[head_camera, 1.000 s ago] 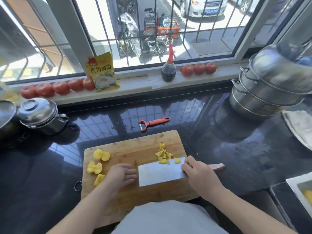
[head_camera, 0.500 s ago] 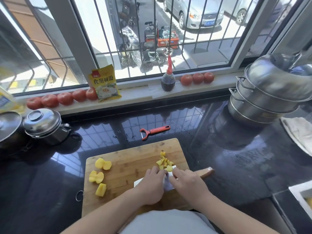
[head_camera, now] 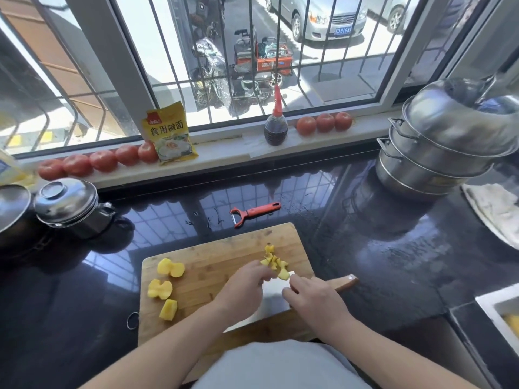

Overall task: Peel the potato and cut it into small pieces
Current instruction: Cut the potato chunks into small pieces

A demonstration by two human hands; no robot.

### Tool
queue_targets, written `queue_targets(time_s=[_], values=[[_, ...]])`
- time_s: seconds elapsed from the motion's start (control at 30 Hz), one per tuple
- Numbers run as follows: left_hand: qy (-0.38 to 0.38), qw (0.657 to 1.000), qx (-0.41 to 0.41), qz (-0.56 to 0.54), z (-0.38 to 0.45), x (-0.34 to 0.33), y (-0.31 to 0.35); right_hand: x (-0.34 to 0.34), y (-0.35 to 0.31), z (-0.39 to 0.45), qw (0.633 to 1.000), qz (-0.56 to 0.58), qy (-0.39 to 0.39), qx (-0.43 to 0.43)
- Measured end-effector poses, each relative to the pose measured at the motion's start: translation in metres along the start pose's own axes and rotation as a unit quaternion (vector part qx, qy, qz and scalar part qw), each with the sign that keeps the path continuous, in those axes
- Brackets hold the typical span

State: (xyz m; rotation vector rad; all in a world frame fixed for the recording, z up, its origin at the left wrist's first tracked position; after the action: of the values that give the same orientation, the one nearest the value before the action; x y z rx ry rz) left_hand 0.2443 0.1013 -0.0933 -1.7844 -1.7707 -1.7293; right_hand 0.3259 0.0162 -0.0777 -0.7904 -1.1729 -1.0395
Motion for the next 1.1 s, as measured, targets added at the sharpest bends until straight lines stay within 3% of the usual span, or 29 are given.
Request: queue_targets(time_s=[0.07, 0.13, 0.3, 0.4, 0.53, 0.7, 0.8, 0.87, 1.1], values=[[-0.091, 0.994, -0.052, 0.039, -0.007, -0.025, 0.010, 0.003, -0.002, 0.001, 1.000, 0.003, 0.011, 0.002], [-0.112, 0.990, -0.042, 0.069, -0.001, -0.039, 0.004, 0.007, -0.006, 0.003, 1.000, 0.004, 0.016, 0.004], [-0.049, 0.994, 0.043, 0.091, 0.022, -0.019, -0.016, 0.010, -0.013, 0.003, 1.000, 0.000, -0.012, 0.013], [0.041, 0.992, 0.117, -0.011, 0.014, 0.023, -0.053, 0.003, -0.004, -0.013, 0.996, 0.047, -0.070, -0.035], [0.155, 0.961, 0.199, -0.108, -0.030, 0.067, -0.124, -0.006, 0.004, -0.045, 0.979, 0.141, -0.110, -0.094], [0.292, 0.903, 0.303, -0.084, -0.105, 0.095, -0.186, -0.030, -0.014, -0.050, 0.973, 0.124, -0.175, -0.086], [0.303, 0.882, 0.349, -0.097, -0.124, 0.085, -0.209, -0.036, 0.004, -0.051, 0.963, 0.118, -0.198, -0.141], [0.278, 0.879, 0.369, -0.113, -0.128, 0.071, -0.218, -0.027, 0.024, -0.048, 0.964, 0.102, -0.168, -0.178], [0.247, 0.887, 0.354, -0.162, -0.118, 0.053, -0.220, -0.021, 0.035, -0.036, 0.934, 0.165, -0.164, -0.271]])
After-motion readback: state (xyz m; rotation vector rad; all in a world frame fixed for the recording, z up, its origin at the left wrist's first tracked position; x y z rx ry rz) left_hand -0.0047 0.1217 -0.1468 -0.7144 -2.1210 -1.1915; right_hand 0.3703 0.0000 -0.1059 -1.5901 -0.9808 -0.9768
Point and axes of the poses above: each hand's wrist, its own z-axis towards the middle knuckle, its own x-axis out of the back of the hand, y = z × x, the point moved 10 cm from there along z, towards the middle knuckle, and after that the axes turned 6 degrees about x, right-handed, at the moved point
